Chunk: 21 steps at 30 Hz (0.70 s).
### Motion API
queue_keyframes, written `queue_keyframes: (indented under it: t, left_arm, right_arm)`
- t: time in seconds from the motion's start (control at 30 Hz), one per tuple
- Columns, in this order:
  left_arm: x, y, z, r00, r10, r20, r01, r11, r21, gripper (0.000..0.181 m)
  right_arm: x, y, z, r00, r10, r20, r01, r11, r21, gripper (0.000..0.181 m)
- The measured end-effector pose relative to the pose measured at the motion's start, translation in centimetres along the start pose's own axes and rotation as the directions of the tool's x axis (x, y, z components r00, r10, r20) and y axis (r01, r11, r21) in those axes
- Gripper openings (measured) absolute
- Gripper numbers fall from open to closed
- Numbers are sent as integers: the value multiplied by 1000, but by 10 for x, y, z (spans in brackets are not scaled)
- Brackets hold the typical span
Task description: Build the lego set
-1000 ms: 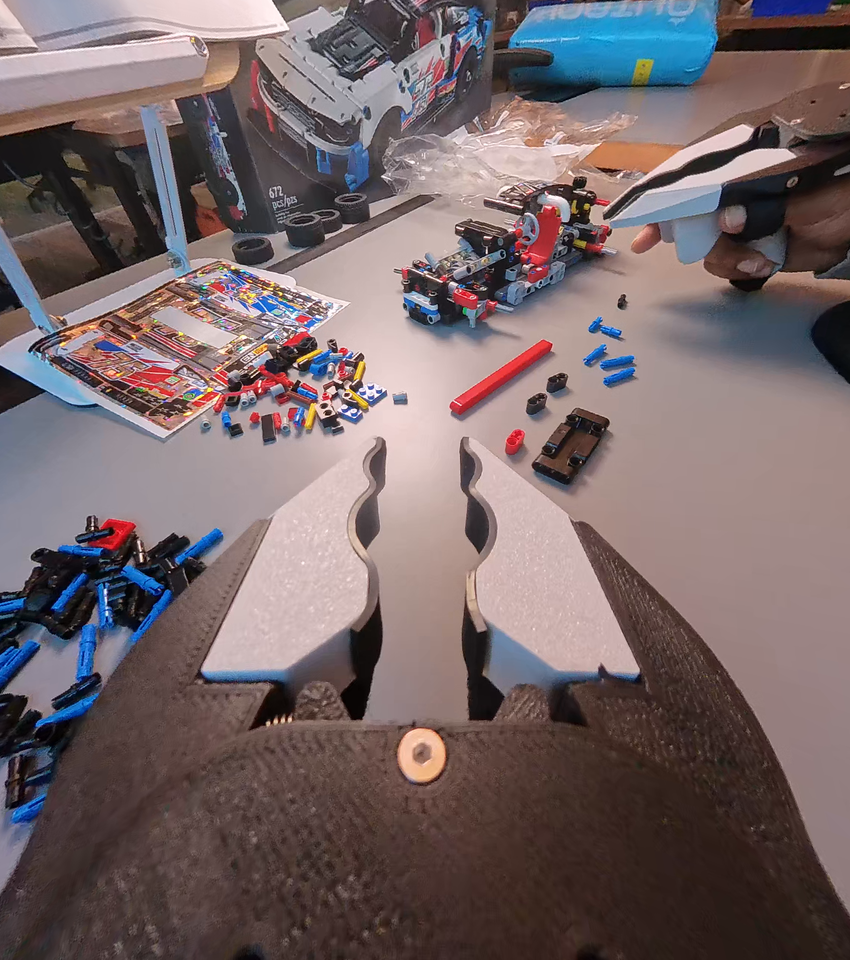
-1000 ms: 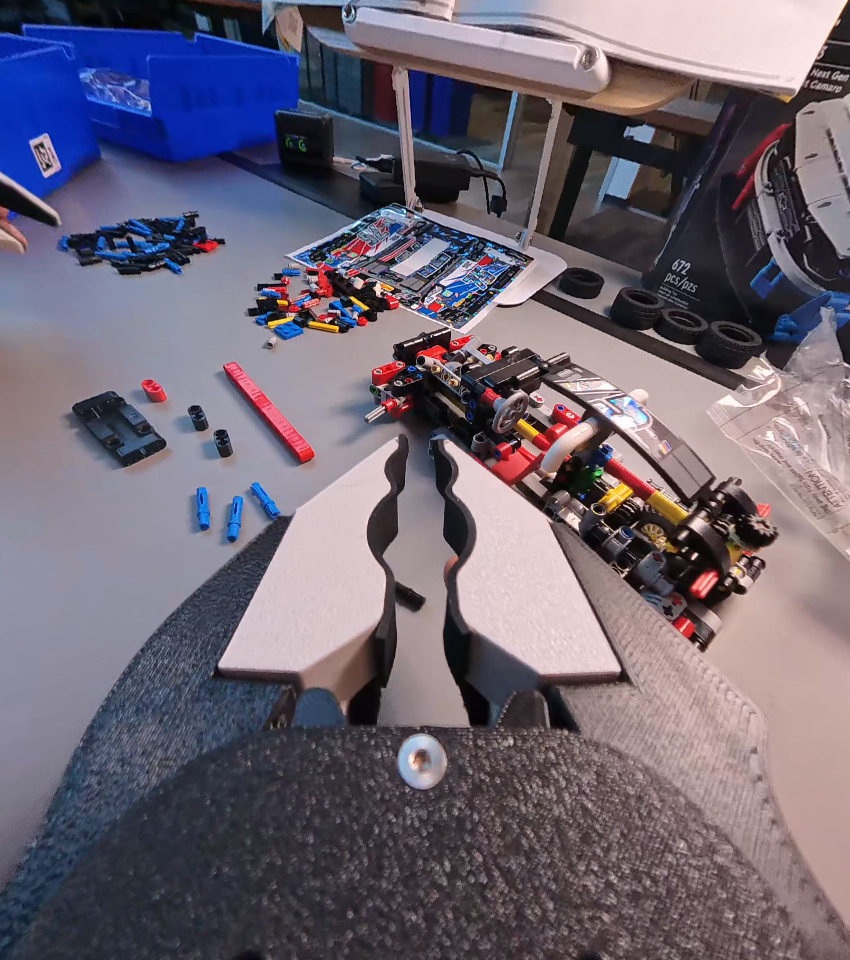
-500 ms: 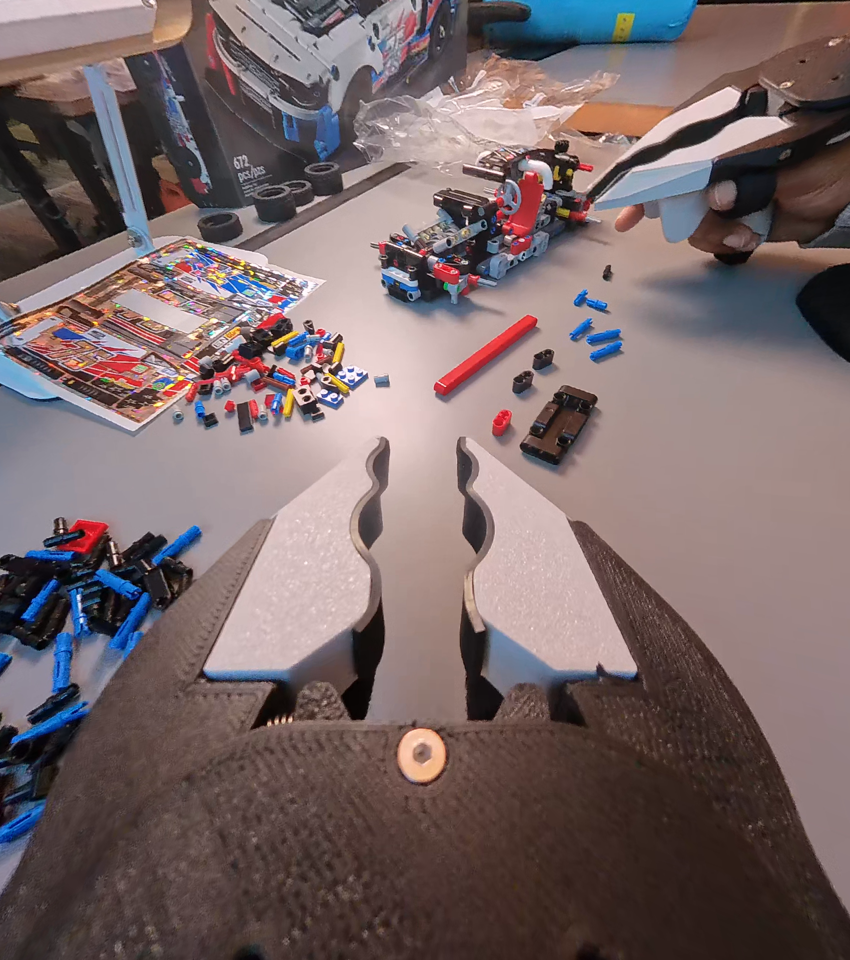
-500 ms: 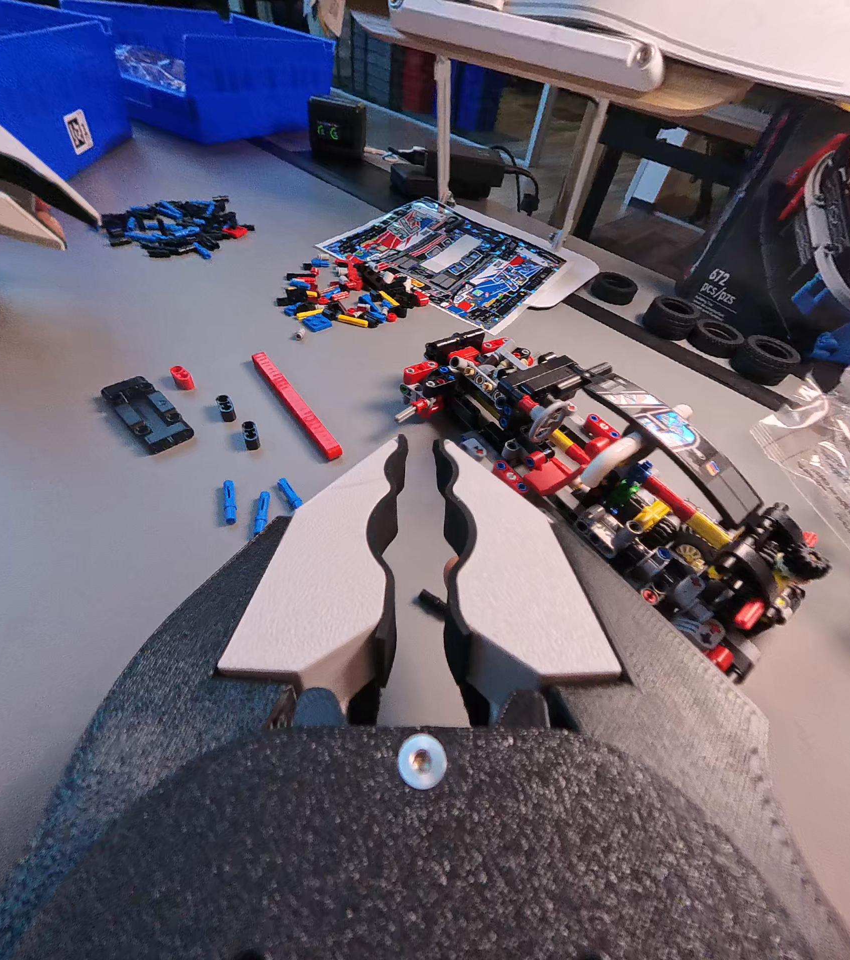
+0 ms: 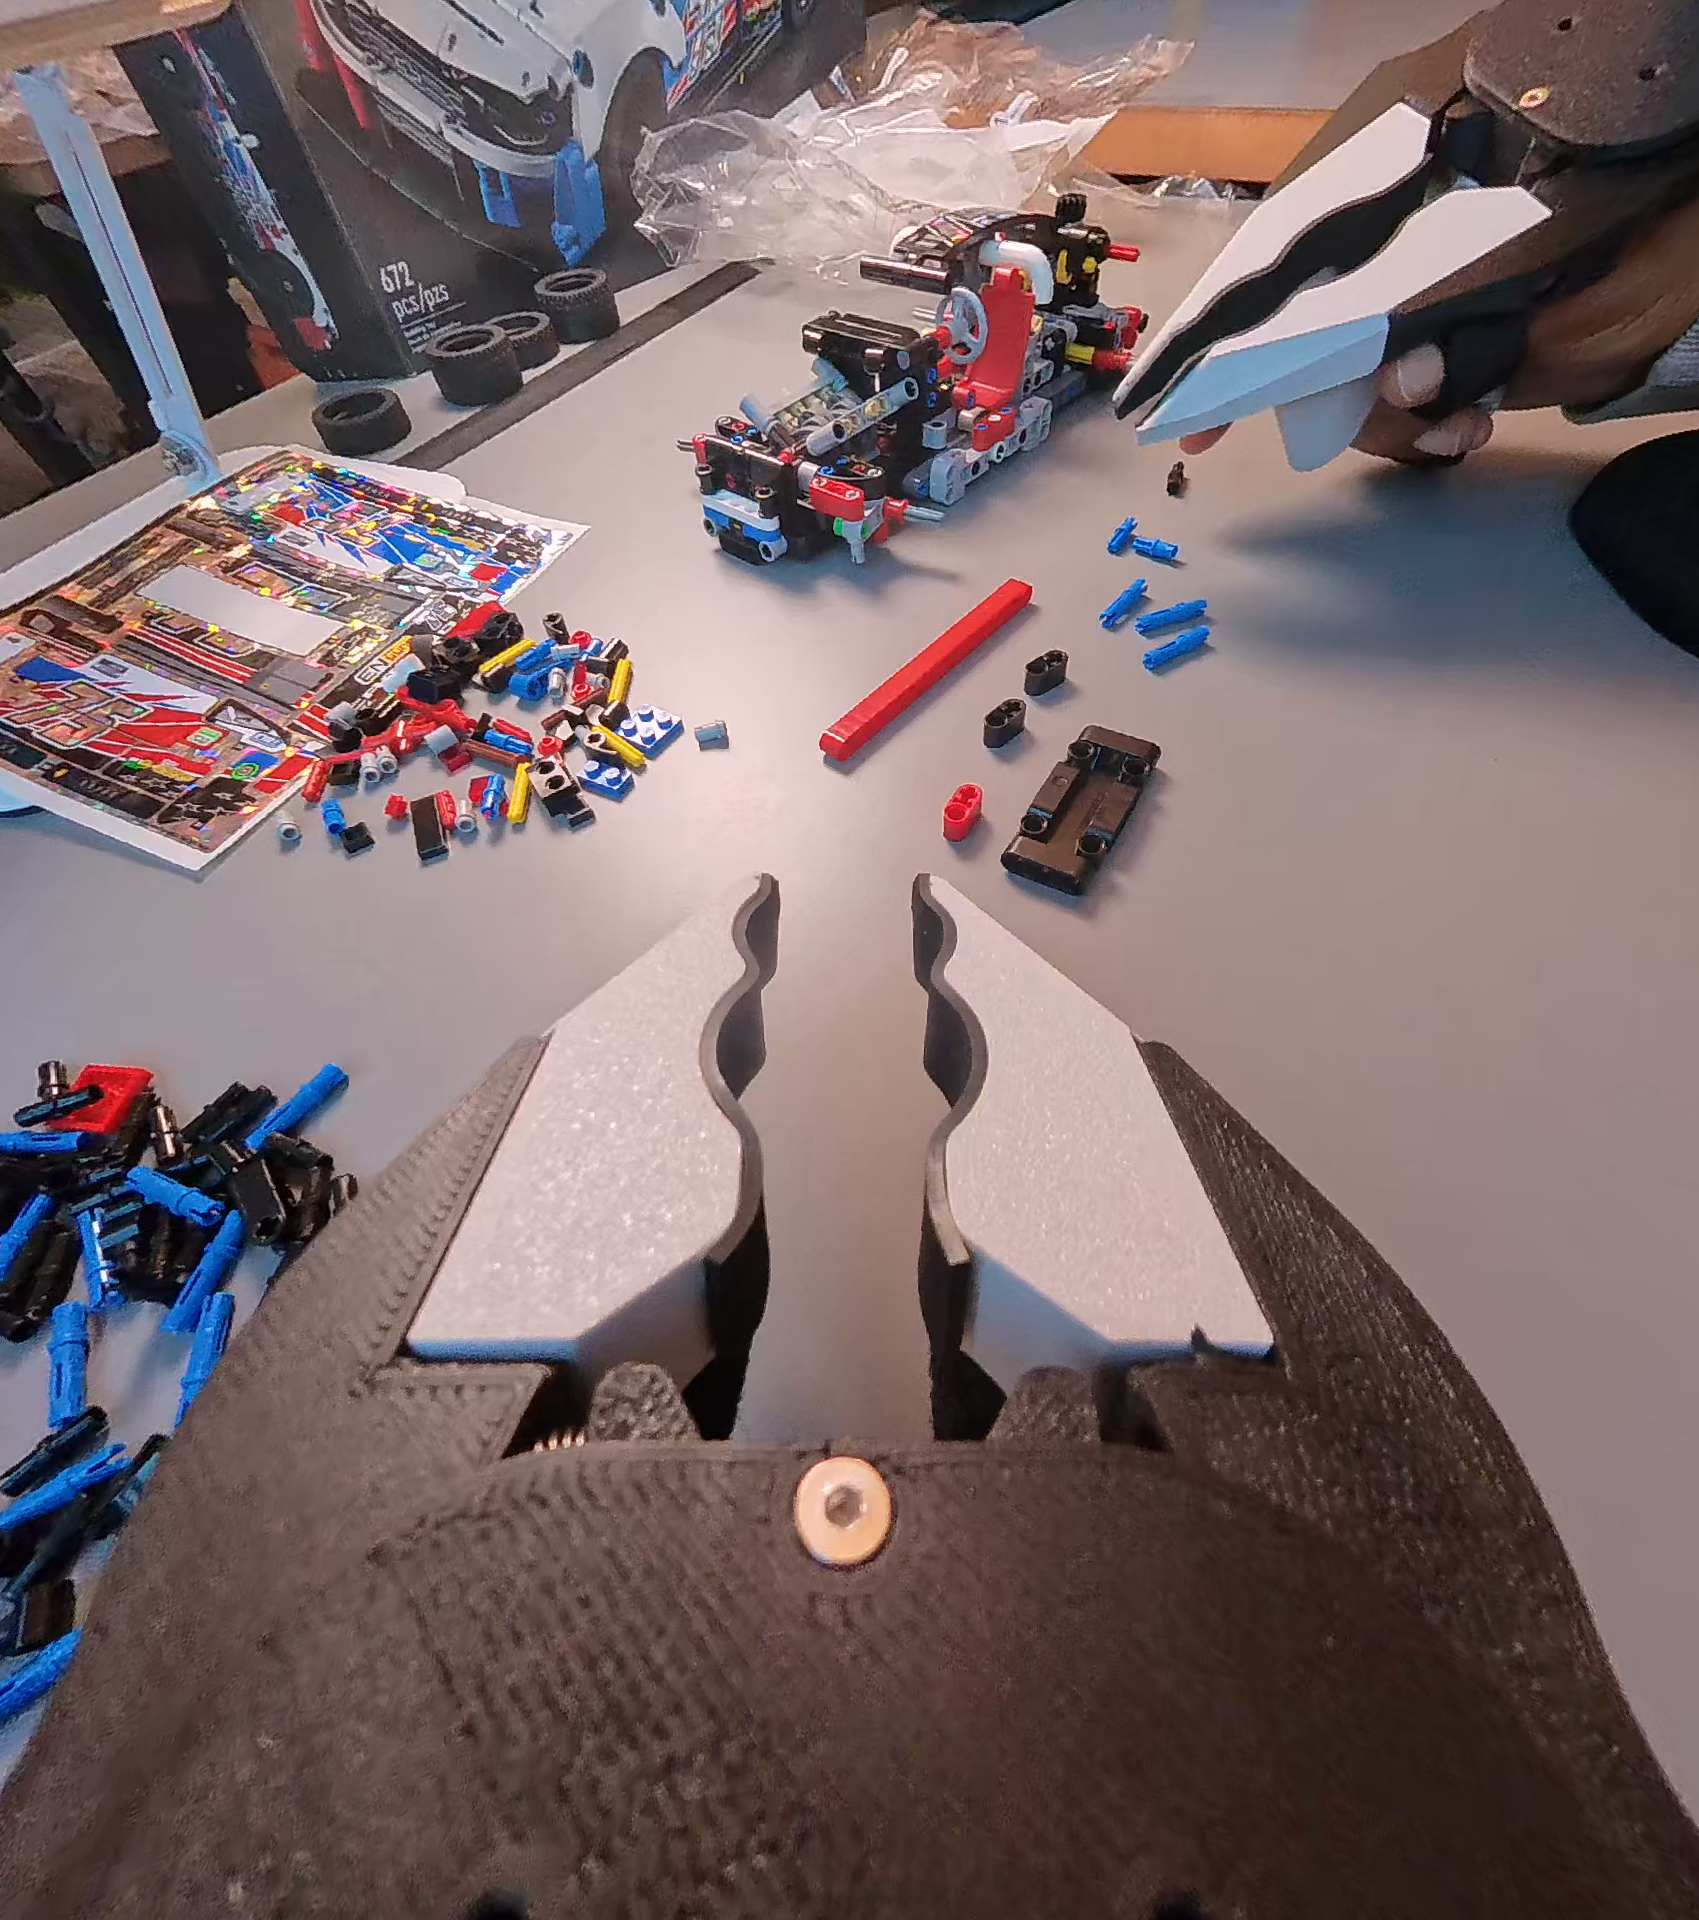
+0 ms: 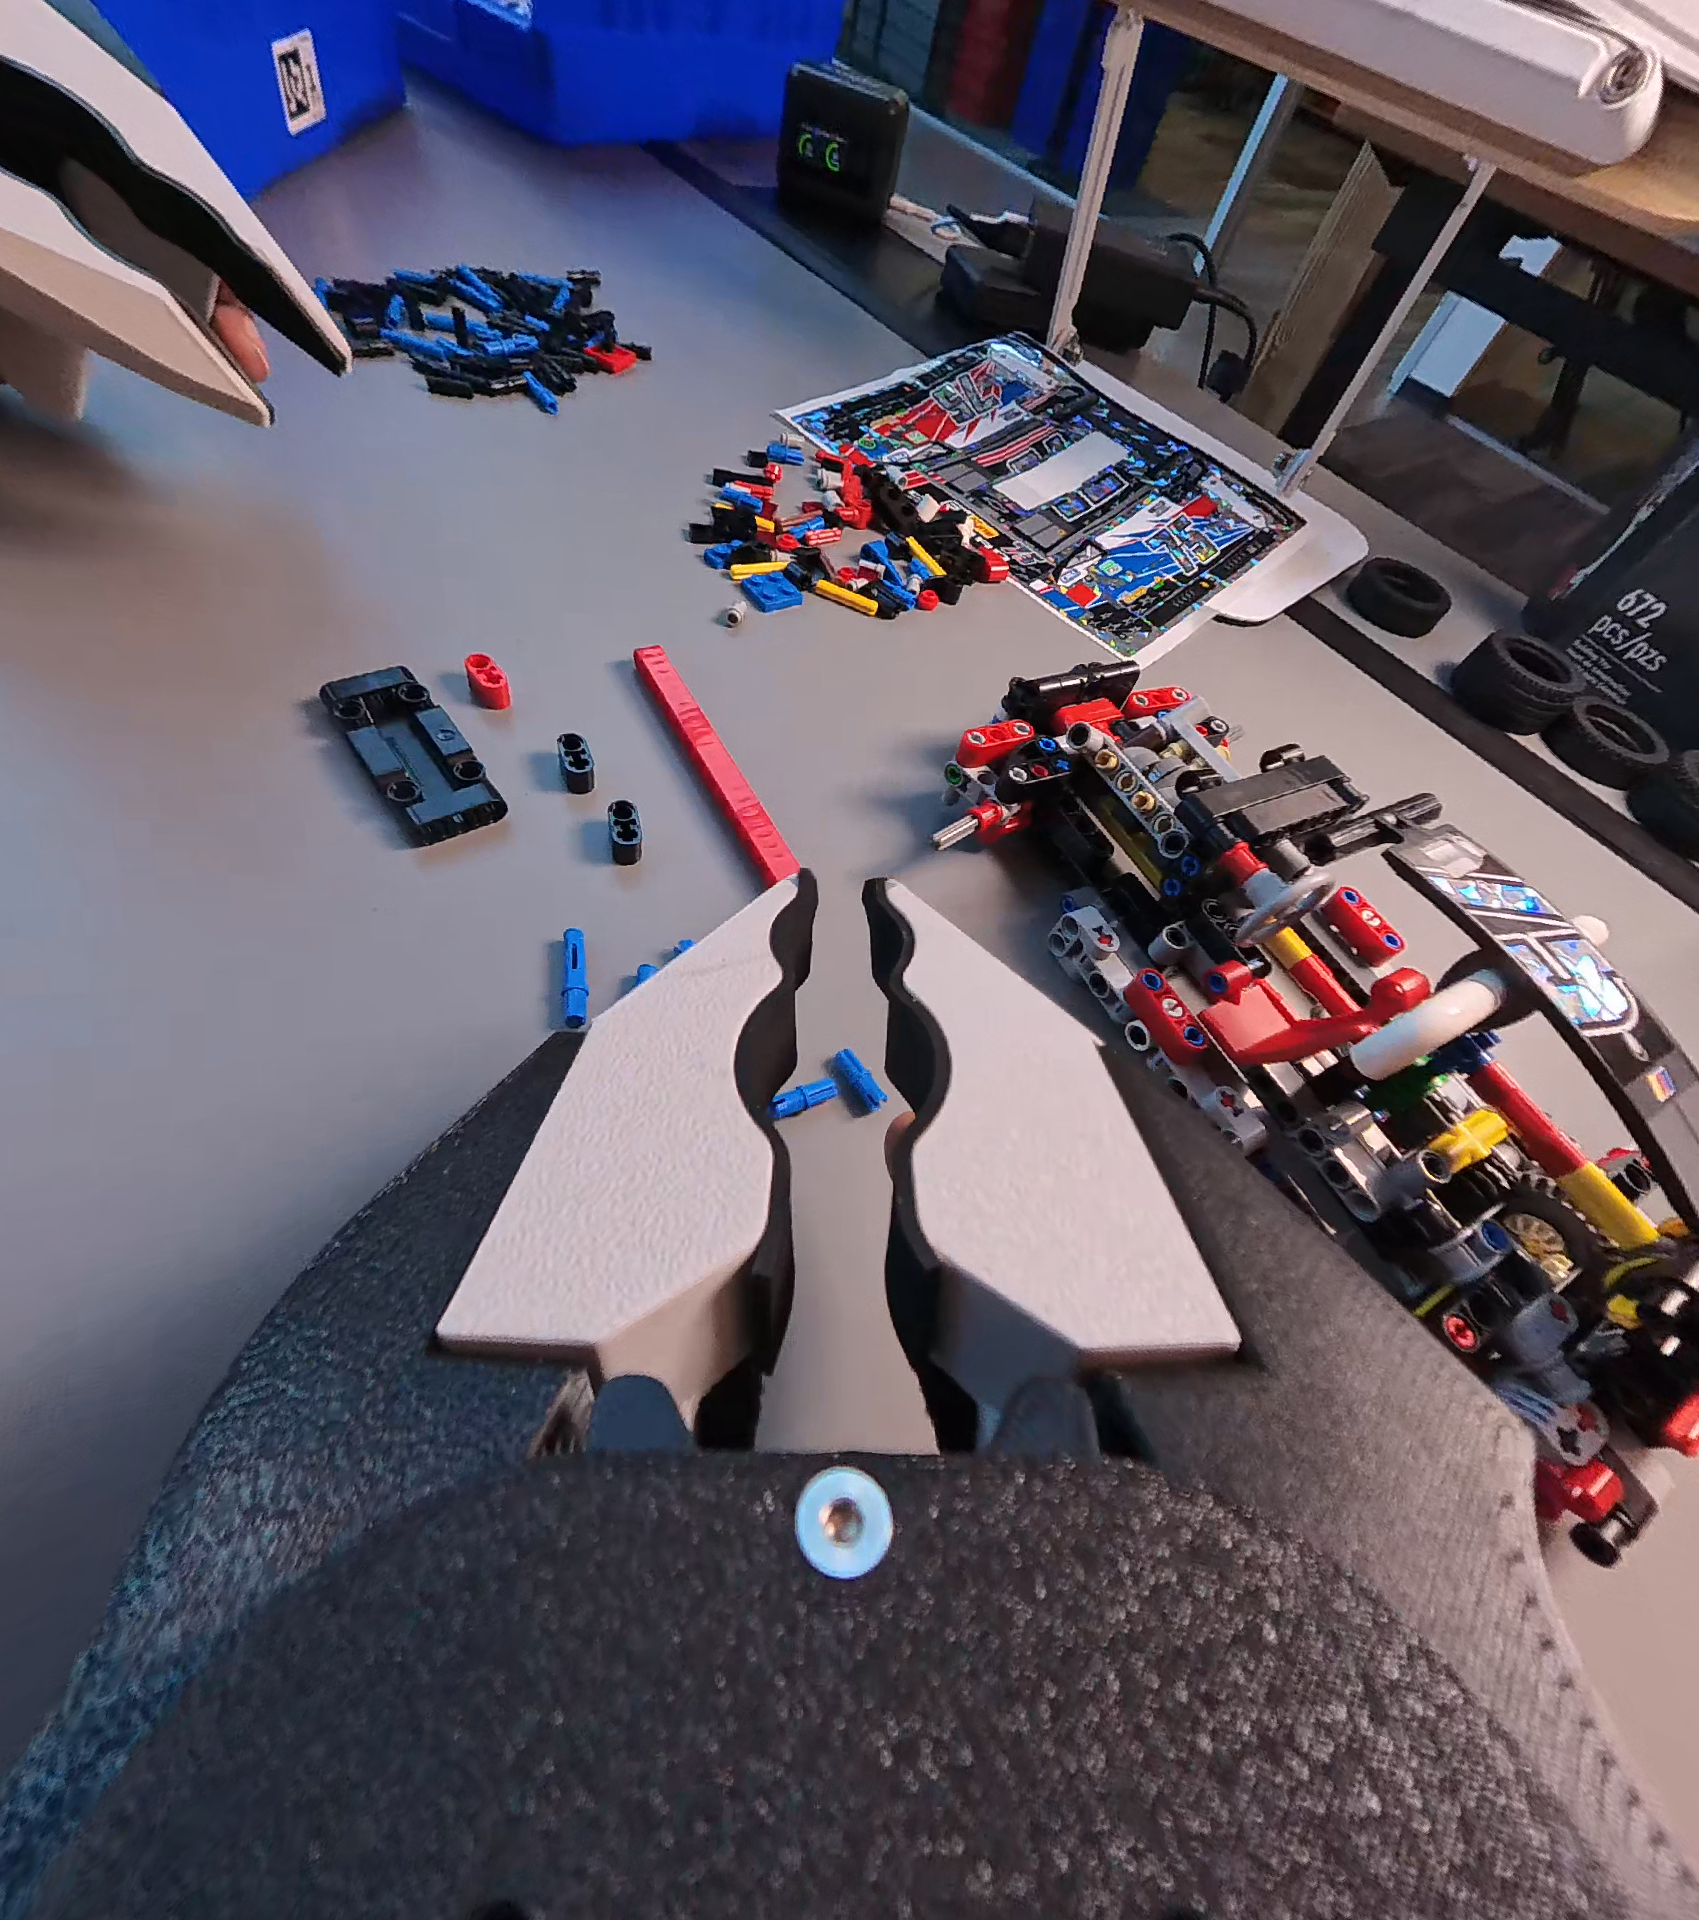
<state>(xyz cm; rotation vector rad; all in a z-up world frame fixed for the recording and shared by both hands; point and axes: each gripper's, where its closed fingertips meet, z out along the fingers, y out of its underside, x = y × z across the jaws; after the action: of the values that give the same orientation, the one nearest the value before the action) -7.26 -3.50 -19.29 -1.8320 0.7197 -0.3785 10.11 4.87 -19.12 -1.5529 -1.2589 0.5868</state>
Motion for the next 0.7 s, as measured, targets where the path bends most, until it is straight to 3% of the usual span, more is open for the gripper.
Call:
queue_keyframes:
  t: [0.3, 0.47, 0.7]
  left_arm:
    - [10, 4, -2, 998, -5, -58, 4, 1000, -22, 21]
    - [28, 5, 6, 990, -17, -142, 9, 998, -56, 21]
    - [39, 3, 17, 983, -27, -182, 13, 997, -78, 25]
  right_arm:
    - [-17, 9, 4, 996, 0, 93, 7, 997, -73, 8]
    - [-22, 26, 5, 988, -61, 142, 90, 974, -208, 9]
    - [-28, 40, 6, 968, -17, 252, 115, 919, -377, 15]
